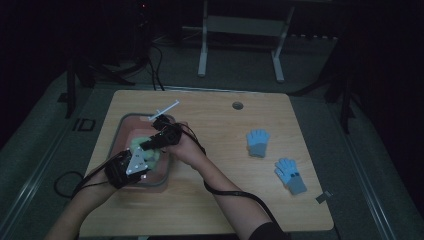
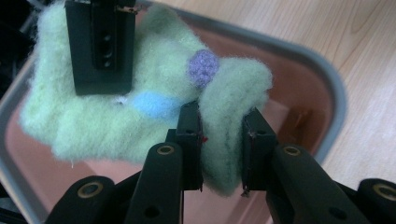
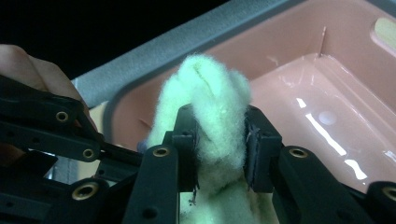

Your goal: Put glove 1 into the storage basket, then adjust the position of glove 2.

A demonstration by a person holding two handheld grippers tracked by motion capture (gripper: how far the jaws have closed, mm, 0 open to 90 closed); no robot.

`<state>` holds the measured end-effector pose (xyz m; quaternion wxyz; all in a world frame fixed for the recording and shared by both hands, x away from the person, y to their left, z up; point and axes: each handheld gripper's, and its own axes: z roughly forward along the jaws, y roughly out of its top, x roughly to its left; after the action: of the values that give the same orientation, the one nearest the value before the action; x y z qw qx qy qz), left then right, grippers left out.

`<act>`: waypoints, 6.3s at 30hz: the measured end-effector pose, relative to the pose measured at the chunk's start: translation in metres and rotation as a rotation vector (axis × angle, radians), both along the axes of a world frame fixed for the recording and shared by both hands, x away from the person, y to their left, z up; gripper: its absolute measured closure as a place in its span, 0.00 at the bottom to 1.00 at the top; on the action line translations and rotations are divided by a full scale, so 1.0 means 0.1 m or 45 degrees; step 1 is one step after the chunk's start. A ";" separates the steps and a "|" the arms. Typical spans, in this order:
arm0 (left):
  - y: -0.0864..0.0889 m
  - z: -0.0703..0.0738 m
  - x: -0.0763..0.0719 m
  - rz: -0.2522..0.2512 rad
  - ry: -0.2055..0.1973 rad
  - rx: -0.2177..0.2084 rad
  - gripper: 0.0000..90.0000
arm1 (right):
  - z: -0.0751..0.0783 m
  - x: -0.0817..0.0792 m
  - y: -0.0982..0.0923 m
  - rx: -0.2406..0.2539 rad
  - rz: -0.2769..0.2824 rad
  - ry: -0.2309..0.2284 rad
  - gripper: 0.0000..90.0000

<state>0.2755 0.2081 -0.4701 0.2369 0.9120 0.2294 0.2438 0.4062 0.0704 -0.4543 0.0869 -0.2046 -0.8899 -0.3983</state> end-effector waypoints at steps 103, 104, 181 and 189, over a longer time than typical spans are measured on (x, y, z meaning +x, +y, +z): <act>-1.42 -0.87 -0.19 -0.267 0.329 -0.293 0.02 | -0.42 -0.65 -3.49 0.058 -0.412 -0.311 0.16; -1.41 -0.87 -0.19 -0.265 0.326 -0.298 0.02 | -0.43 -0.65 -3.50 0.058 -0.418 -0.311 0.16; -1.34 -0.90 -0.23 -0.293 0.298 -0.321 0.02 | -0.54 0.40 -3.26 -0.385 -0.577 -0.212 0.93; -1.34 -0.91 -0.24 -0.291 0.296 -0.316 0.02 | -0.11 -0.01 -2.98 -0.261 -0.480 -0.294 0.92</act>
<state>0.2519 0.0737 -0.5607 0.3457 0.9179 0.1785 0.0783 0.4048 -0.2272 -0.4658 -0.1125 -0.3279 -0.8757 -0.3360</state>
